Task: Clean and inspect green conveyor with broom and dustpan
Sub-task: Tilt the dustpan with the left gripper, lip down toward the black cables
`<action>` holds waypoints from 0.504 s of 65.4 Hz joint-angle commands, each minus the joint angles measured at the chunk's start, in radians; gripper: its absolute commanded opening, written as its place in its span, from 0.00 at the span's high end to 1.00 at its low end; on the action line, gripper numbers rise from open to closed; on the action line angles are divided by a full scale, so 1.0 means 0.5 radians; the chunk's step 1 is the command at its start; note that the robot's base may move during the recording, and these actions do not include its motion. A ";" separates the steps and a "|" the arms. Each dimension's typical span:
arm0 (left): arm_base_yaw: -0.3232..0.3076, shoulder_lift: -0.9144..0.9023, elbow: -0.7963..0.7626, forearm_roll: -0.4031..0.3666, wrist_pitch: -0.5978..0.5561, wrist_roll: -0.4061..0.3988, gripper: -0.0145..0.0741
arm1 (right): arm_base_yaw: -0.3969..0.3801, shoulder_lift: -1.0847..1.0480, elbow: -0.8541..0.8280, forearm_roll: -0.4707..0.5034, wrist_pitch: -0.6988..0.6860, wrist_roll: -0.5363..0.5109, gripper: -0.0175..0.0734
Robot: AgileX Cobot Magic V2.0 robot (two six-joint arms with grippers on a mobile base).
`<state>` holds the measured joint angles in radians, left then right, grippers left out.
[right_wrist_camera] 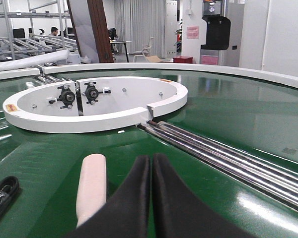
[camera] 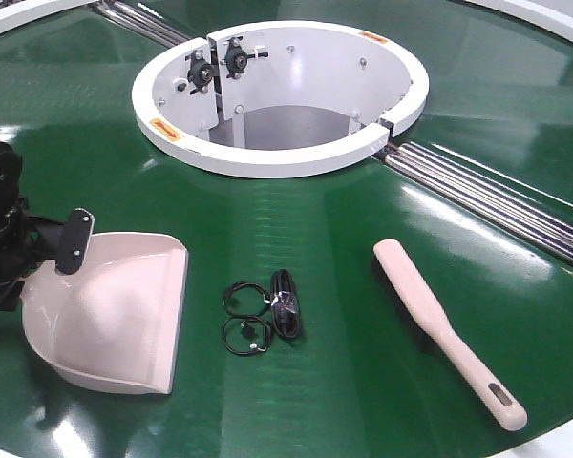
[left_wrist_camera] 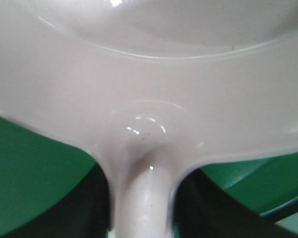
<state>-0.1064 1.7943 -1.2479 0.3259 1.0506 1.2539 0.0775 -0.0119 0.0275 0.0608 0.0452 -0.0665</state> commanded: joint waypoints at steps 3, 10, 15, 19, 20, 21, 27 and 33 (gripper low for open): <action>0.006 -0.138 -0.058 0.052 0.030 -0.006 0.85 | -0.011 -0.019 0.008 0.000 -0.141 -0.017 0.82; 0.006 -0.180 -0.059 0.050 0.067 -0.006 0.85 | -0.011 -0.019 0.008 0.000 -0.141 -0.017 0.82; 0.006 -0.207 -0.059 0.048 0.103 -0.006 0.85 | -0.011 -0.019 0.008 0.000 -0.141 -0.017 0.82; 0.006 -0.223 -0.059 0.035 0.132 -0.006 0.85 | -0.011 -0.019 0.008 0.000 -0.141 -0.017 0.82; 0.006 -0.230 -0.059 0.028 0.138 -0.008 0.85 | -0.011 -0.019 0.008 0.000 -0.141 -0.017 0.82; 0.005 -0.233 -0.059 0.023 0.141 -0.008 0.85 | -0.011 -0.019 0.008 0.000 -0.141 -0.017 0.82; 0.000 -0.242 -0.059 -0.023 0.180 -0.008 0.85 | -0.011 -0.019 0.008 0.000 -0.141 -0.017 0.82; -0.023 -0.242 -0.059 -0.023 0.213 -0.027 0.84 | -0.011 -0.019 0.008 0.000 -0.141 -0.017 0.82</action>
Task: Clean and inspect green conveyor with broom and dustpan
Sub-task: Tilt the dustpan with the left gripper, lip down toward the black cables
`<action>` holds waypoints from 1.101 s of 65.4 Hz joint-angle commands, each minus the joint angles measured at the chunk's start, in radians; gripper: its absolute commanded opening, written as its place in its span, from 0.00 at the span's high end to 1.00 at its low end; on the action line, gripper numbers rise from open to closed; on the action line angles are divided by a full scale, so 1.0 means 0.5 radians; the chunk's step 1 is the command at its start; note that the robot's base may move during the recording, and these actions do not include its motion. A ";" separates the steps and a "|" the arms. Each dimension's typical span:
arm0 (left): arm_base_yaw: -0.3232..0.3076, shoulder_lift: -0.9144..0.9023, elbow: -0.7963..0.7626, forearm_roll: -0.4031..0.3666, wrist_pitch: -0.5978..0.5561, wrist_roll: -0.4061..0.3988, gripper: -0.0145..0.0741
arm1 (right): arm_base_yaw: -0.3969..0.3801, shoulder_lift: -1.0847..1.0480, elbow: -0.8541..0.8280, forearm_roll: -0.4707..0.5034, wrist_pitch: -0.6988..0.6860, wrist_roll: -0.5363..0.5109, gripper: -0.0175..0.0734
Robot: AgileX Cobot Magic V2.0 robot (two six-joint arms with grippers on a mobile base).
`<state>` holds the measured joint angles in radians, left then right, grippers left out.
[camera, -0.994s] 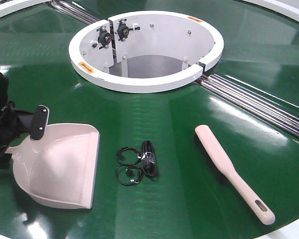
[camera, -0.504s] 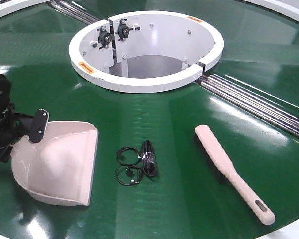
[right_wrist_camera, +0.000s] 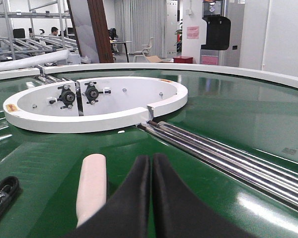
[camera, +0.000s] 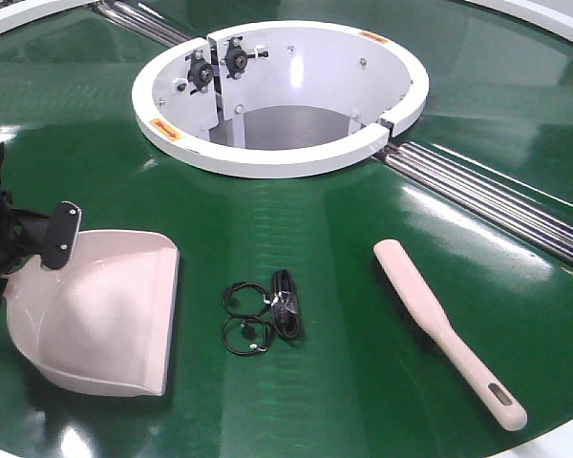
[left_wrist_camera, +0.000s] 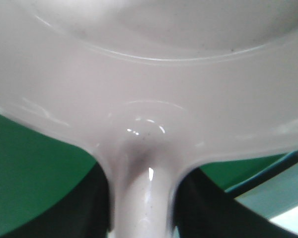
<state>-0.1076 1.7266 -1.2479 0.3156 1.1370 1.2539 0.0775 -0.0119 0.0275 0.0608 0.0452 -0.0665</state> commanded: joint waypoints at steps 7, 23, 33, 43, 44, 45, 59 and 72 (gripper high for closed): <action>-0.063 -0.107 -0.059 0.002 0.025 -0.047 0.84 | -0.011 -0.019 0.008 0.000 -0.141 -0.017 0.82; -0.093 -0.107 -0.059 0.008 0.015 -0.159 0.84 | -0.011 -0.019 0.008 0.000 -0.141 -0.017 0.82; -0.093 -0.107 -0.059 0.008 0.016 -0.164 0.84 | -0.011 -0.019 0.008 0.000 -0.141 -0.017 0.82; -0.120 -0.107 -0.059 0.065 0.016 -0.211 0.84 | -0.011 -0.019 0.008 0.000 -0.141 -0.017 0.82; -0.127 -0.107 -0.059 0.072 0.012 -0.214 0.84 | -0.011 -0.019 0.008 0.000 -0.141 -0.017 0.82; -0.134 -0.107 -0.059 0.080 0.012 -0.213 0.84 | -0.011 -0.019 0.008 0.000 -0.141 -0.017 0.82; -0.205 -0.061 -0.060 0.106 0.009 -0.237 0.84 | -0.011 -0.019 0.008 0.000 -0.141 -0.017 0.82; -0.253 0.001 -0.183 0.092 0.034 -0.289 0.84 | -0.011 -0.019 0.008 0.000 -0.141 -0.017 0.82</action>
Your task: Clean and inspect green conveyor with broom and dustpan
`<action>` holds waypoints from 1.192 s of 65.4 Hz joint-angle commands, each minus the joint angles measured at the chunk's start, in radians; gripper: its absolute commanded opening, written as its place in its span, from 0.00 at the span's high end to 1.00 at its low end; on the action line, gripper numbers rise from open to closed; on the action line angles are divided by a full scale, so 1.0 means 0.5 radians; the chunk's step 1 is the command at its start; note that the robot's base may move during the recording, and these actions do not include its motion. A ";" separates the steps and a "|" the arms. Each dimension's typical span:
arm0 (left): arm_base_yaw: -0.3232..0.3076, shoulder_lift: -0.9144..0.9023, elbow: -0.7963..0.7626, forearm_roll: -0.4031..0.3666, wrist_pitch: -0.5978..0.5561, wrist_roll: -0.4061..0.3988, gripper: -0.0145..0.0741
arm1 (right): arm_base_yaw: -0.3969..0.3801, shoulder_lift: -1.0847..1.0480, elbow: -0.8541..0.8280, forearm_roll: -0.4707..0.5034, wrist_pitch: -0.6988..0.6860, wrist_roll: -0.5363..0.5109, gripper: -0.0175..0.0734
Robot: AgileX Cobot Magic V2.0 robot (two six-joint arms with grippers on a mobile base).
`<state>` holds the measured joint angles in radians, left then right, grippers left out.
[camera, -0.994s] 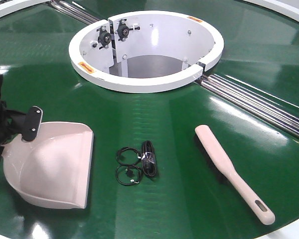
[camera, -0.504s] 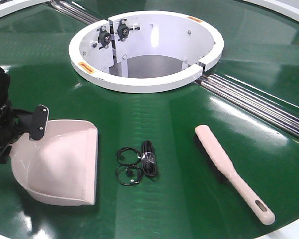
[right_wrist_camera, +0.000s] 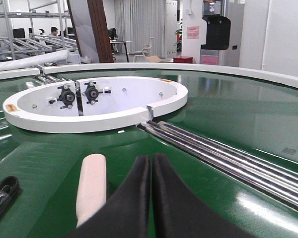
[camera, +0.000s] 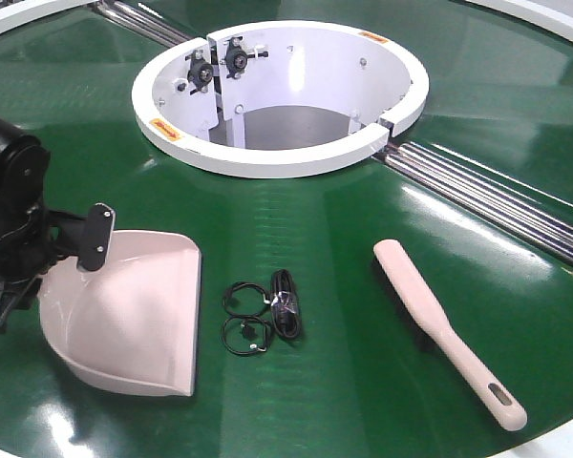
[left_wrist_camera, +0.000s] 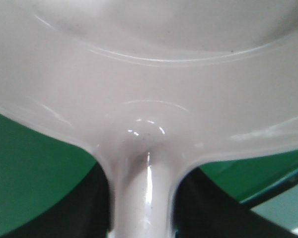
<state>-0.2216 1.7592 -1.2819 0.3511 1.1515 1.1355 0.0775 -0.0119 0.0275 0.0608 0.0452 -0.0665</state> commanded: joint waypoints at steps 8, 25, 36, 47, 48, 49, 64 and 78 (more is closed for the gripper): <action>-0.025 -0.035 -0.177 -0.017 0.025 -0.069 0.84 | -0.011 -0.019 0.008 0.000 -0.141 -0.017 0.82; -0.025 0.038 -0.175 0.009 0.072 -0.069 0.84 | -0.011 -0.019 0.008 0.000 -0.141 -0.017 0.82; -0.025 0.043 -0.174 0.042 0.058 -0.069 0.84 | -0.011 -0.019 0.008 0.000 -0.141 -0.017 0.82; -0.043 0.075 -0.167 0.072 0.065 -0.069 0.84 | -0.011 -0.019 0.008 0.000 -0.141 -0.017 0.82; -0.045 0.075 -0.167 0.079 0.065 -0.069 0.84 | -0.011 -0.019 0.008 0.000 -0.141 -0.017 0.82; -0.049 0.078 -0.167 0.084 0.065 -0.069 0.84 | -0.011 -0.019 0.008 0.000 -0.141 -0.017 0.82; -0.059 0.078 -0.167 0.087 0.022 -0.069 0.84 | -0.011 -0.019 0.008 0.000 -0.141 -0.017 0.82; -0.059 0.076 -0.167 0.083 0.056 -0.069 0.84 | -0.011 -0.019 0.008 0.000 -0.141 -0.017 0.82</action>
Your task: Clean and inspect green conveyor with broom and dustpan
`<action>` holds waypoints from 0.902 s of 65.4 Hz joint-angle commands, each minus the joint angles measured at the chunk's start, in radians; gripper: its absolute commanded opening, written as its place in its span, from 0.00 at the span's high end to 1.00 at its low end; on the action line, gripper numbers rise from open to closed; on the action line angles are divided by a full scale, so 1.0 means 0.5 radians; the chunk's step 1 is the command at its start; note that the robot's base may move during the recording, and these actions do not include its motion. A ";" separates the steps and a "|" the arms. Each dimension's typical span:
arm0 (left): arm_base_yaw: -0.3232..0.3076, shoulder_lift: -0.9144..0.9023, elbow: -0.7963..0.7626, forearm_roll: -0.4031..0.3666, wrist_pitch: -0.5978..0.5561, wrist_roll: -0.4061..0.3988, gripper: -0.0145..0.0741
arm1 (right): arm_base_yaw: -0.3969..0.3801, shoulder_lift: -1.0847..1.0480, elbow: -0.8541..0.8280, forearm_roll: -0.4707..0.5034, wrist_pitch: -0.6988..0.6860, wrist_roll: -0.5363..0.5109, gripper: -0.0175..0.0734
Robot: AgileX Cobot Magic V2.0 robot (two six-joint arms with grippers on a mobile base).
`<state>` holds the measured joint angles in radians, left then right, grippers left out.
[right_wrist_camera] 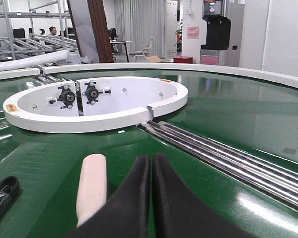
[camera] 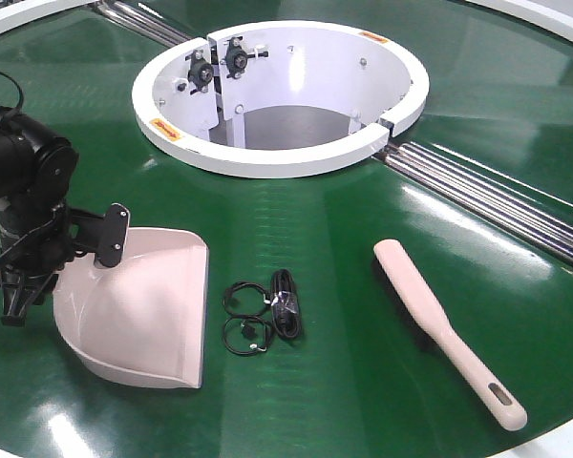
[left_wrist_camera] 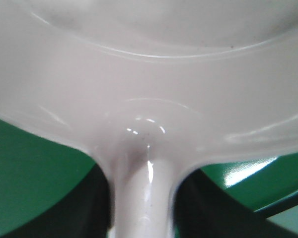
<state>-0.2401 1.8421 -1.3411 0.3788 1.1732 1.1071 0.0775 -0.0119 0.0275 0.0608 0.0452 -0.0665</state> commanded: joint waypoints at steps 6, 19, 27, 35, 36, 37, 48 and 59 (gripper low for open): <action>-0.022 -0.090 -0.049 0.031 0.013 -0.013 0.84 | -0.011 -0.019 0.008 0.000 -0.141 -0.017 0.82; -0.022 -0.090 -0.049 0.031 0.013 -0.013 0.84 | -0.011 -0.019 0.008 0.000 -0.141 -0.017 0.82; -0.022 -0.090 -0.049 0.031 0.013 -0.013 0.84 | -0.011 -0.019 0.008 0.000 -0.141 -0.017 0.82; -0.022 -0.090 -0.049 0.031 0.013 -0.013 0.84 | -0.011 -0.019 0.008 0.000 -0.141 -0.017 0.82; -0.022 -0.090 -0.049 0.031 0.013 -0.013 0.84 | -0.011 -0.019 0.008 0.000 -0.141 -0.017 0.82; -0.022 -0.090 -0.049 0.031 0.013 -0.013 0.84 | -0.011 -0.019 0.008 0.000 -0.141 -0.017 0.82; -0.022 -0.090 -0.049 0.031 0.013 -0.013 0.84 | -0.011 -0.019 0.008 0.000 -0.141 -0.017 0.82; -0.022 -0.090 -0.049 0.031 0.013 -0.013 0.84 | -0.011 -0.019 0.008 0.000 -0.141 -0.017 0.82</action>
<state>-0.2401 1.8421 -1.3411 0.3788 1.1741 1.1071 0.0775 -0.0119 0.0275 0.0608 0.0452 -0.0665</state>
